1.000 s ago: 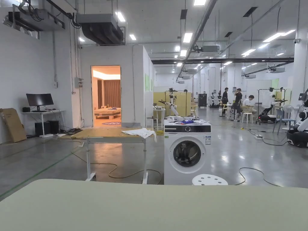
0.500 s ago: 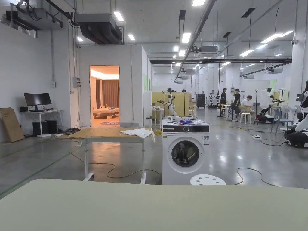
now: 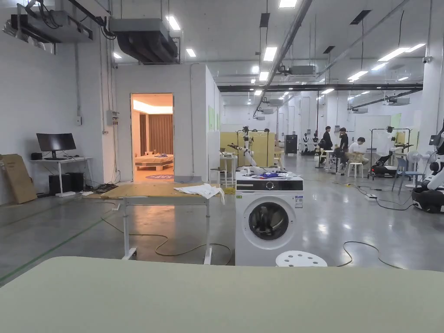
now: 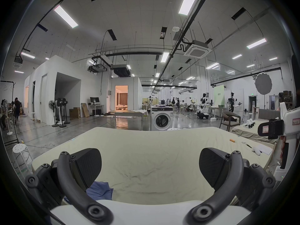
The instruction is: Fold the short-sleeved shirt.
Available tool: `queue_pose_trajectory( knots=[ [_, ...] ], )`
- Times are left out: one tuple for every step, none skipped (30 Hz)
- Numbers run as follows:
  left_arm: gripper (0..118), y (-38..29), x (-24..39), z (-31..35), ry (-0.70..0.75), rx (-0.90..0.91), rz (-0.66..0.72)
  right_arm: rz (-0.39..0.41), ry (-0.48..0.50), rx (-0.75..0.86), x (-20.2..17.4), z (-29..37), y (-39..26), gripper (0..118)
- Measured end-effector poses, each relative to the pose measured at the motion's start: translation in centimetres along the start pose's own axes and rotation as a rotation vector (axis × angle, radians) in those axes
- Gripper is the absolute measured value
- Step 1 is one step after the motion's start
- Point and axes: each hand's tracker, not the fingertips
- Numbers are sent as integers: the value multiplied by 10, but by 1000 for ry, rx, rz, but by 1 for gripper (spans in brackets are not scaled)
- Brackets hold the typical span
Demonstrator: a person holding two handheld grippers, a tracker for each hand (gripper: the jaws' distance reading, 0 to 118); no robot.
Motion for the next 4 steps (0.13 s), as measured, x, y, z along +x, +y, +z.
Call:
queue_pose_trajectory(
  knots=[
    [118,0,0,0,-3,-3,0,0,-11,4,-1,0,-1,118],
    [118,0,1,-1,-4,-4,0,5,-23,10,-2,0,-3,118],
    [118,0,1,-1,-4,-4,-1,26,-32,11,-3,-1,-5,118],
    [118,0,2,-1,-5,-3,-1,57,-17,12,-4,-2,-8,118]
  ],
)
